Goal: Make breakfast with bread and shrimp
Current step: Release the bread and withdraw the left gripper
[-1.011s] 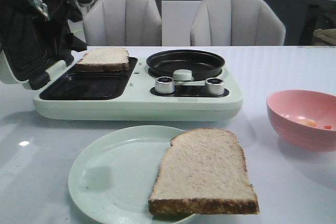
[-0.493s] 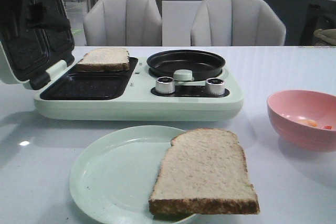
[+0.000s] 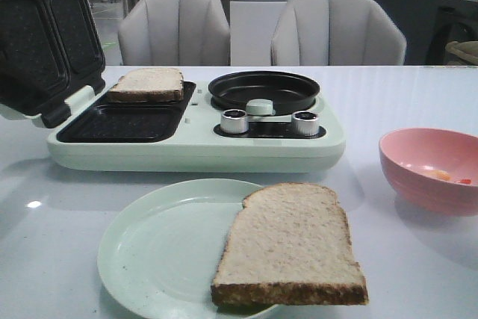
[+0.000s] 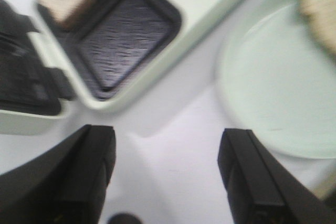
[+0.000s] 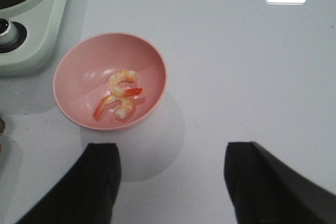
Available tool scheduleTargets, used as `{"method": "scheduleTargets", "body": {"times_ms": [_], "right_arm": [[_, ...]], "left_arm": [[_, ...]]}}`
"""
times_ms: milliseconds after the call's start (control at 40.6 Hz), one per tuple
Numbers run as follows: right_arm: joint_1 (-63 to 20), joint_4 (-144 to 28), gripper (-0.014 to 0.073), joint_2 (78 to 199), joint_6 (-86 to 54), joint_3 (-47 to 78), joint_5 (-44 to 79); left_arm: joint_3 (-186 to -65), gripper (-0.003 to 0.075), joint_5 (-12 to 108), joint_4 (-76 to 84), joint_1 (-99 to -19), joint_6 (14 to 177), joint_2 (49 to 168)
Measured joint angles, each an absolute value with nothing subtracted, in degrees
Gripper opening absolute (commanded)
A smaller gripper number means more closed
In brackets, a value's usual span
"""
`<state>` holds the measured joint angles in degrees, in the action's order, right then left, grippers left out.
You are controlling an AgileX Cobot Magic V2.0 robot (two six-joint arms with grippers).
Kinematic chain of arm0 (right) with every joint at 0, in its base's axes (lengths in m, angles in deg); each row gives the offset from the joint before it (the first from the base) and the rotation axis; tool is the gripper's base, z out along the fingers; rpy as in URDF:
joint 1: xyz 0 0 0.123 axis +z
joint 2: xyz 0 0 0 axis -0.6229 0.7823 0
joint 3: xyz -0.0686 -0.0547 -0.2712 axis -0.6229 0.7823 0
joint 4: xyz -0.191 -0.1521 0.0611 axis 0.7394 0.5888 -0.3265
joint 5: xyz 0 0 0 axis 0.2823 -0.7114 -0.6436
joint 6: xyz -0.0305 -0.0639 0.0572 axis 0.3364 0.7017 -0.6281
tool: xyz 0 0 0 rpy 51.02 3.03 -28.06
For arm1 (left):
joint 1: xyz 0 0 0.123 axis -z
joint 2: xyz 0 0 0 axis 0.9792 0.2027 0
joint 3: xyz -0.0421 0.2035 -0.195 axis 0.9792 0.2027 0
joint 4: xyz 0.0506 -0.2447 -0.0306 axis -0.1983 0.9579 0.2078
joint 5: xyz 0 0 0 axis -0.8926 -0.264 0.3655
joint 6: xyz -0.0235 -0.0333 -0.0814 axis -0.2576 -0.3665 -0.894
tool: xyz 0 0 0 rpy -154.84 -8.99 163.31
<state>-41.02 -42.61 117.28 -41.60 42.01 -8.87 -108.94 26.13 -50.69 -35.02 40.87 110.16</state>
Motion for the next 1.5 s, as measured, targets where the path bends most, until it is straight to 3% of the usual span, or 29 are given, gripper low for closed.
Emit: {"method": "scheduleTargets", "body": {"times_ms": [296, 641, 1158, 1504], "right_arm": [[-41.0, -42.6, 0.0536, 117.3, -41.6, 42.0, -8.9], [-41.0, -42.9, 0.0536, 117.3, -41.6, 42.0, -8.9], [-41.0, -51.9, 0.0536, 117.5, -40.8, 42.0, -13.6], [-41.0, -81.7, 0.0536, 127.6, -17.7, 42.0, -23.0]], "left_arm": [[-107.9, 0.0476, 23.4, -34.9, -34.6, 41.7, 90.6], [-101.8, 0.0476, 22.0, -31.6, -34.5, 41.7, 72.5], [-101.2, 0.0476, 22.0, -31.4, -34.5, 41.7, 70.7], [-101.2, 0.0476, 22.2, -31.4, -34.5, 41.7, 70.7]]}}
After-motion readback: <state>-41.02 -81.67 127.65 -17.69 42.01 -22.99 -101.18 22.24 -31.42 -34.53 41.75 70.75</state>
